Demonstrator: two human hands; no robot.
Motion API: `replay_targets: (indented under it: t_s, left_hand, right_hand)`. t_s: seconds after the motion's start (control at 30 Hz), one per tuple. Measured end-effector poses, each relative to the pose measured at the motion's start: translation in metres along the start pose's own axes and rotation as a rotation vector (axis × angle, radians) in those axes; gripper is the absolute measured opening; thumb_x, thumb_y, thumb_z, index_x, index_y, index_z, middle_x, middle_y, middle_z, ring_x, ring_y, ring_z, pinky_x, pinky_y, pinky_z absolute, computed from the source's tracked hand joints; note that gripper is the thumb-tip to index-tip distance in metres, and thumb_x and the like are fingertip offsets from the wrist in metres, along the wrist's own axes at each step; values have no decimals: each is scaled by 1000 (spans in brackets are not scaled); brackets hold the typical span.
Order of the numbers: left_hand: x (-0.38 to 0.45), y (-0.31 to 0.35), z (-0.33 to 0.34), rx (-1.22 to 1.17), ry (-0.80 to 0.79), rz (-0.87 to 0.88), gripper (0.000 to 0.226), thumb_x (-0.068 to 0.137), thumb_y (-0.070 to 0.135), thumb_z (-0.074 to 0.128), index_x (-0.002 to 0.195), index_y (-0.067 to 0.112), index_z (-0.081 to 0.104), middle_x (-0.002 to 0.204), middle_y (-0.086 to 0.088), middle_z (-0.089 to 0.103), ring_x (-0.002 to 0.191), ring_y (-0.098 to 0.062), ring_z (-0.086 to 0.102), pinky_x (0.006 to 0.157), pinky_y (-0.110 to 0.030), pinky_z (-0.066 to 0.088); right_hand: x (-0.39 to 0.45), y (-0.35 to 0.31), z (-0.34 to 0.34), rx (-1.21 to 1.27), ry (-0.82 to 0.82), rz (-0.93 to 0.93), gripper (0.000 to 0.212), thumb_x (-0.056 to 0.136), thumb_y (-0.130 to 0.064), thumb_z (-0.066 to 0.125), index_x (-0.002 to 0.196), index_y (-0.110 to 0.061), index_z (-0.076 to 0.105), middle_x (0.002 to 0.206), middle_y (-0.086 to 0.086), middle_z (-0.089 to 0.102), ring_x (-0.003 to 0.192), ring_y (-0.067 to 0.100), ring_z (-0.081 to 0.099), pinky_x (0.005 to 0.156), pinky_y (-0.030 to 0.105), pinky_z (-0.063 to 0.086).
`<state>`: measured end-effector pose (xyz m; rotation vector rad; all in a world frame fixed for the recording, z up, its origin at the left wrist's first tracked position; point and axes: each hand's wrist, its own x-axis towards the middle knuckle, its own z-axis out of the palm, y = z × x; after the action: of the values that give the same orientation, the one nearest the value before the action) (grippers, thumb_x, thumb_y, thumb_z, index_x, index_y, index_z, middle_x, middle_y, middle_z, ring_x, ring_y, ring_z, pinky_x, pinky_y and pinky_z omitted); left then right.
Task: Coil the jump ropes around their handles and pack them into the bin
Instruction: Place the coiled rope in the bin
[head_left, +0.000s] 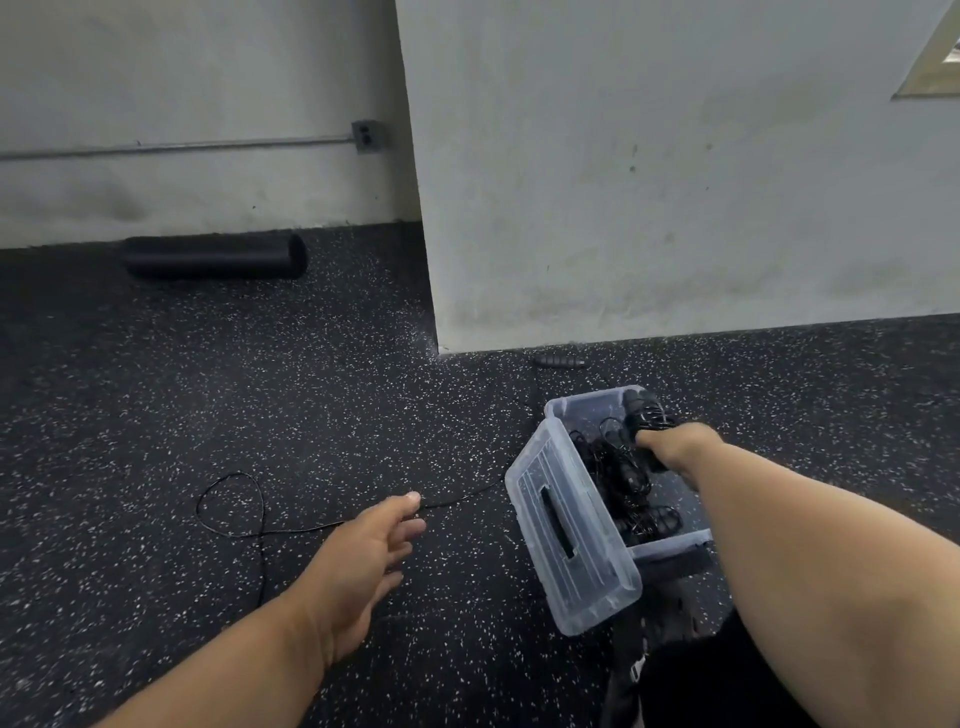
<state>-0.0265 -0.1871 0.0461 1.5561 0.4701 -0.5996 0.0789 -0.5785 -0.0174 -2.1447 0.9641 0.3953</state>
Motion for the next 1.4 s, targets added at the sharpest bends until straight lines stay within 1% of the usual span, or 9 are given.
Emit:
replay_targets:
  t_s: [0.13, 0.3, 0.4, 0.5, 0.67, 0.83, 0.97, 1.2, 1.4]
  left_hand:
    - [8, -1, -3, 47, 21, -1, 40, 104, 45, 54, 139, 24, 59, 129, 1, 70, 127, -20, 59, 118, -49, 42]
    - [24, 2, -11, 58, 54, -8, 32, 105, 43, 54, 130, 26, 63, 128, 0, 70, 123, -19, 61, 114, -47, 45]
    - [34, 5, -14, 48, 64, -22, 30, 106, 43, 54, 129, 26, 63, 127, 1, 71, 122, -18, 61, 109, -43, 46]
    - [46, 6, -18, 46, 76, -34, 32, 106, 44, 53, 131, 27, 62, 128, 1, 71, 122, -18, 62, 106, -41, 47]
    - [64, 10, -22, 58, 98, -38, 29, 107, 41, 52, 129, 27, 63, 127, 2, 71, 122, -17, 62, 109, -43, 47]
    - [81, 10, -29, 64, 115, -58, 27, 106, 41, 54, 126, 29, 66, 124, 2, 74, 120, -18, 66, 110, -44, 49]
    - [91, 9, -35, 93, 131, -70, 27, 106, 43, 54, 126, 30, 67, 119, 5, 77, 119, -17, 68, 110, -47, 50]
    - [103, 10, -37, 91, 137, -75, 26, 106, 42, 55, 125, 29, 69, 115, 6, 78, 118, -19, 69, 110, -47, 50]
    - [99, 8, -32, 112, 109, -76, 24, 107, 41, 53, 123, 31, 68, 117, 6, 77, 117, -17, 69, 107, -43, 52]
  right_hand:
    - [27, 9, 12, -98, 44, 2, 63, 88, -40, 81, 140, -13, 56, 90, 13, 67, 67, 26, 62, 57, 31, 48]
    - [68, 12, 28, -359, 5, -81, 103, 86, -39, 83, 165, -33, 16, 86, 8, 70, 64, 21, 64, 61, 31, 52]
    - [93, 14, 37, -560, -45, -95, 95, 78, -47, 85, 157, -22, 39, 128, 9, 68, 101, 29, 68, 89, 40, 58]
    - [103, 4, 44, -707, -95, -112, 79, 78, -44, 85, 144, -17, 51, 128, 7, 65, 116, 30, 65, 99, 41, 56]
    - [135, -7, 54, -896, -145, -144, 66, 70, -34, 83, 132, -26, 64, 119, -1, 69, 113, 24, 64, 100, 36, 55]
    - [138, -26, 60, -959, -188, -150, 77, 72, -32, 86, 141, -37, 54, 135, -3, 66, 128, 27, 60, 108, 37, 49]
    - [151, -25, 70, -919, -210, -167, 81, 74, -31, 86, 145, -38, 48, 130, -1, 66, 119, 27, 63, 99, 34, 53]
    - [166, -13, 57, -879, -239, -187, 76, 70, -25, 91, 137, -30, 56, 109, -3, 64, 99, 22, 65, 85, 30, 55]
    - [153, 26, 55, -725, -230, -11, 63, 72, -42, 92, 119, -12, 64, 109, 4, 69, 107, 27, 69, 97, 35, 55]
